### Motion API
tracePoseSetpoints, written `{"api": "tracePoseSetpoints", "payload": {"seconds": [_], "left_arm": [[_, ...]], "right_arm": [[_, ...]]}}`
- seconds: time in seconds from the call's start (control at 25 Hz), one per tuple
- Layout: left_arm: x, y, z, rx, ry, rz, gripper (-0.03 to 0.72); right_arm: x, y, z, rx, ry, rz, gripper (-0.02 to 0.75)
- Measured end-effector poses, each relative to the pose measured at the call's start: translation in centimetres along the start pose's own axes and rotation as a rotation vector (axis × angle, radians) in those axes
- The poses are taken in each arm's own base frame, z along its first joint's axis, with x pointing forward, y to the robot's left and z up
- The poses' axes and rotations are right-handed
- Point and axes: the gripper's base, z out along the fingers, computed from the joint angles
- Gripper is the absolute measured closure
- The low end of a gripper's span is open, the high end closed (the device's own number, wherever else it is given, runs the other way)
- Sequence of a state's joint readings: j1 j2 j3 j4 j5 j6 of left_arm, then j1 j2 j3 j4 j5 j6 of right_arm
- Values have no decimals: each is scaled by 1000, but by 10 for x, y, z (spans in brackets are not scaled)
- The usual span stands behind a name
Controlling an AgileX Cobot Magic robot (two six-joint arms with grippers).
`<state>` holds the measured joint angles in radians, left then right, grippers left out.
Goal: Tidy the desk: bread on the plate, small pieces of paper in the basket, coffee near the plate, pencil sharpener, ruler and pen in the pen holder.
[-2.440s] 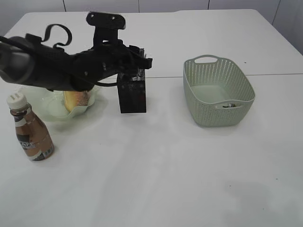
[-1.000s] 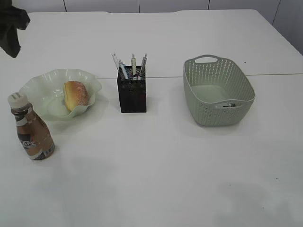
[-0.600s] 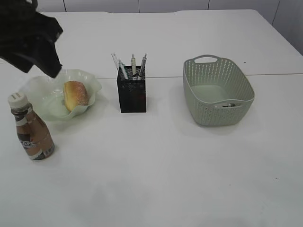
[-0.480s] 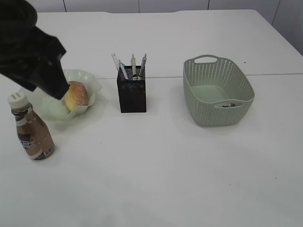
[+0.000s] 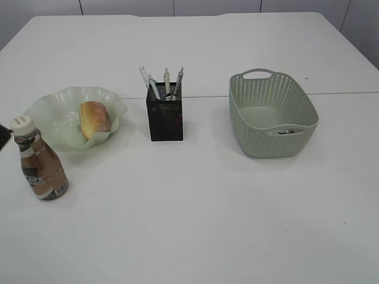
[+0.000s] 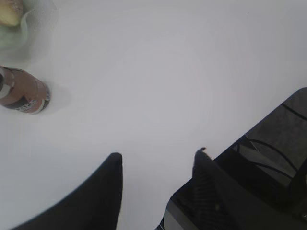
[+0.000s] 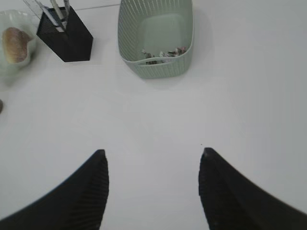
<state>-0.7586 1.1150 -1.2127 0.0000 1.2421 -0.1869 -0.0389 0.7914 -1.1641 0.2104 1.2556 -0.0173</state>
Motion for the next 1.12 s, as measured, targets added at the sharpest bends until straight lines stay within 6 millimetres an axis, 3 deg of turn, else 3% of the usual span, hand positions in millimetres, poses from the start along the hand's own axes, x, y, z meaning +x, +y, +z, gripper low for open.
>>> {"api": "tracePoseSetpoints", "payload": {"seconds": [0.16, 0.28, 0.48, 0.68, 1.12], "left_arm": [[35, 8, -26, 8, -121, -2, 344], [65, 15, -36, 11, -220, -2, 345], [118, 30, -41, -19, -398, 18, 345], [147, 37, -37, -10, -508, 22, 345], [173, 45, 0, -22, -576, -52, 346]], "right_arm": [[25, 7, -24, -39, -77, -9, 300], [38, 8, -30, -49, -98, -12, 300], [44, 9, -34, -51, -112, -41, 300], [54, 10, -33, -63, -116, -139, 300], [164, 4, -24, -59, -305, -303, 300]]}}
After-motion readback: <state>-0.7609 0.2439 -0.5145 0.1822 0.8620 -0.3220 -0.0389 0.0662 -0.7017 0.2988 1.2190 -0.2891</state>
